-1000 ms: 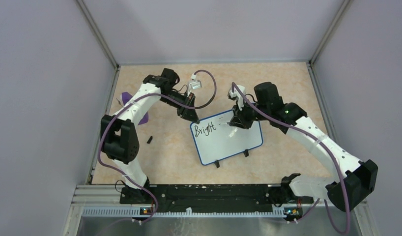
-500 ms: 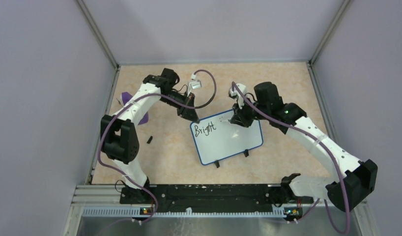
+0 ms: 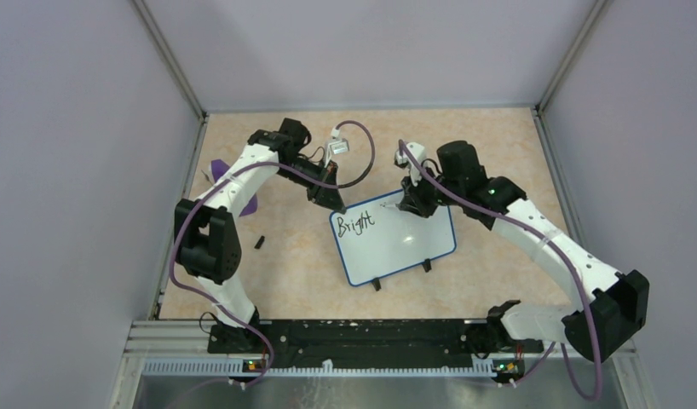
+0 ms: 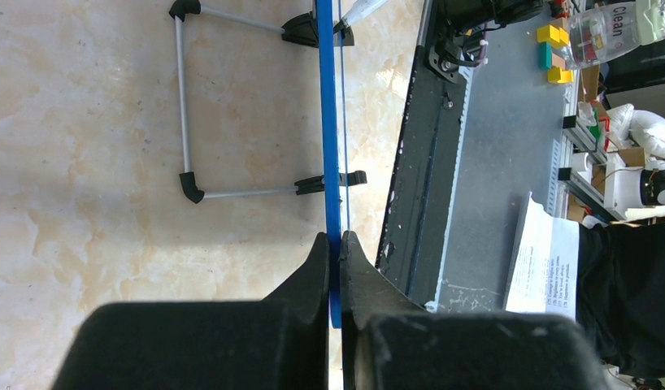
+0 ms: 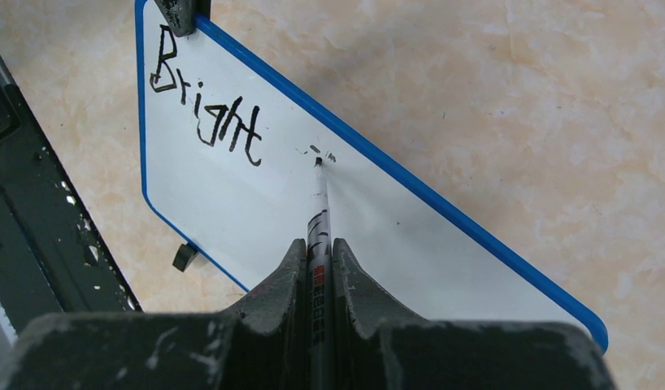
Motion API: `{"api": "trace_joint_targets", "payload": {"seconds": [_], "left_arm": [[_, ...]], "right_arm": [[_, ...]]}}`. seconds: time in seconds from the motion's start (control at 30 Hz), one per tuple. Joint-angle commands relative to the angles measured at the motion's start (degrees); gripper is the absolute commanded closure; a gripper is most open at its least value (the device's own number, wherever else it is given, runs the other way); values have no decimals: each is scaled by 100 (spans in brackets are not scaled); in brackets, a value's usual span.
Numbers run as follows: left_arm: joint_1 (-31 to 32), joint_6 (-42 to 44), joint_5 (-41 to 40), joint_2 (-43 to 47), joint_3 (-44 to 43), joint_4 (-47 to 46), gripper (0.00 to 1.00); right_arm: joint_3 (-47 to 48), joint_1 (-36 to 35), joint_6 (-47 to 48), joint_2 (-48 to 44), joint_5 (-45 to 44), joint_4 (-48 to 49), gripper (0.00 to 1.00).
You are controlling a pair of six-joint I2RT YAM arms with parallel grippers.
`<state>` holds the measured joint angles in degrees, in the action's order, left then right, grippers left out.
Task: Write a sentence on the whiteboard
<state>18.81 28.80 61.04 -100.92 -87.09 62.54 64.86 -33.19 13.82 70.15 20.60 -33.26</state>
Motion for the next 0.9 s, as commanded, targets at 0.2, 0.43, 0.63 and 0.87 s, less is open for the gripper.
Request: {"api": "trace_joint_targets", "payload": {"seconds": [0.2, 0.43, 0.63, 0.87], "left_arm": [[18, 155, 180, 185, 122, -175, 100], [11, 178, 189, 179, 122, -187, 100], [18, 179, 187, 187, 152, -205, 100], [13, 182, 170, 198, 189, -222, 100]], "right_arm": [[172, -118, 20, 106, 32, 209, 100], [-40, -179, 153, 51, 49, 91, 100], [-304, -180, 223, -76, -39, -19, 100], [-613, -192, 268, -214, -4, -81, 100]]}}
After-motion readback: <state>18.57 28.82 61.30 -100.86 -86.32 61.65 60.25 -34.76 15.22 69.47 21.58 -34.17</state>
